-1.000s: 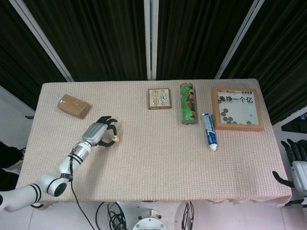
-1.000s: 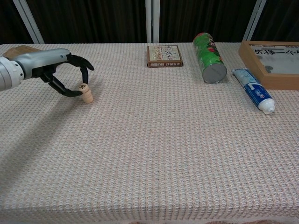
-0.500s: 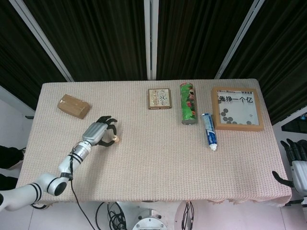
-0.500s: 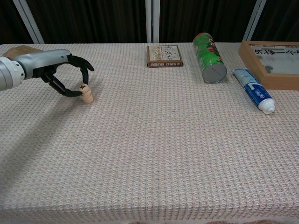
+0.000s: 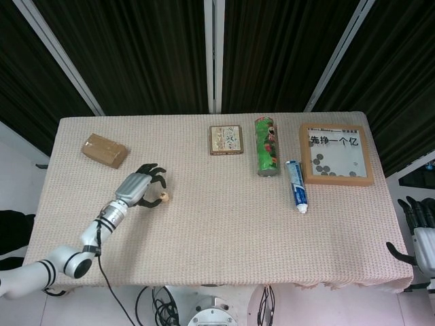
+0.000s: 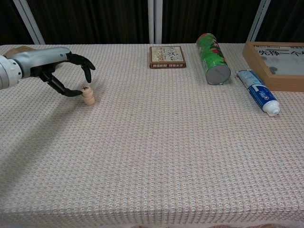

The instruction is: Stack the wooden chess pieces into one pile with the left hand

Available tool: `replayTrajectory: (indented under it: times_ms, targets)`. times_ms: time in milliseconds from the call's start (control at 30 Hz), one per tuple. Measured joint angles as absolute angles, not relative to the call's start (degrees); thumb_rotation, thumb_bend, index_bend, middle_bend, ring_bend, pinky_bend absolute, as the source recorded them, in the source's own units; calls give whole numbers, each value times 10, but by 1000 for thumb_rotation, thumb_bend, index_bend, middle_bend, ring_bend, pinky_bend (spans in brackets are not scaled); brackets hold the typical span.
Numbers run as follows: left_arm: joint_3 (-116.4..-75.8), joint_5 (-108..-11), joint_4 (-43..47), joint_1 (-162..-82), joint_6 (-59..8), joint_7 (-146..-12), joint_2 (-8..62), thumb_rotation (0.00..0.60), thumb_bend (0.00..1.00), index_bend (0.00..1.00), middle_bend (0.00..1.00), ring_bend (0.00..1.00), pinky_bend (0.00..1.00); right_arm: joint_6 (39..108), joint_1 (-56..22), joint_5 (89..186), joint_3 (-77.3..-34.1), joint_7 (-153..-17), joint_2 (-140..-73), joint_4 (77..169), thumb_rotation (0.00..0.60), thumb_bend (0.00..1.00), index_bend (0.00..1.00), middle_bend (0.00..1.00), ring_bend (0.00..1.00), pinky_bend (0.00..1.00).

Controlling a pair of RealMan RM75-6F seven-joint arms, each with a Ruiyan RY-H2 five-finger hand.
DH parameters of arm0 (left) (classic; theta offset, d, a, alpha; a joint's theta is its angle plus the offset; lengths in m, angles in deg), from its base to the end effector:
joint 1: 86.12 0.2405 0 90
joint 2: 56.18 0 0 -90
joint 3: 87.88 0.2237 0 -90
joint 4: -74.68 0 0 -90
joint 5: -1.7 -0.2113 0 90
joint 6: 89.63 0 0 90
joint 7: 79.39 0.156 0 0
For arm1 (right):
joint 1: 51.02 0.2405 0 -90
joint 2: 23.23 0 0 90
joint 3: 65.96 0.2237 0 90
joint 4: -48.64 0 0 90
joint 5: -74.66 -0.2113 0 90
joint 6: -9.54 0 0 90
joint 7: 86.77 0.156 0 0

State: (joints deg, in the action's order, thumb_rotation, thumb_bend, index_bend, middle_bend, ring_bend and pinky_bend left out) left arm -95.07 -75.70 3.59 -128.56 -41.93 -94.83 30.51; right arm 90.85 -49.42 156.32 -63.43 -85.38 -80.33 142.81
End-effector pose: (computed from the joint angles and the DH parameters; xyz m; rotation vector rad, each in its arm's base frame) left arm -0.1696 0.3558 -0.0135 -1.8596 -1.2358 -1.0195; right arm -0.3119 -0.1716 0.1727 1.3354 -0.9666 0.7390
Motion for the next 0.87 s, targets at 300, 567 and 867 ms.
replayTrajectory:
  times_ms: [300, 567, 867]
  targets:
    - [-940, -770, -51, -1257, -374, -925, 237, 600, 261, 205, 119, 0, 0, 918, -498, 1566, -633, -850, -799, 1430, 579, 171, 0, 0, 0, 0]
    - [-915, -787, -95, -1145, -174, -825, 189, 600, 1, 108, 113, 0, 0, 924, -501, 1570, -636, -869, -803, 1426, 579, 171, 0, 0, 0, 0]
    - [-852, -810, -96, -991, -14, -664, 161, 346, 0, 15, 0, 0, 0, 936, -501, 1574, -638, -957, -833, 1428, 579, 172, 0, 0, 0, 0]
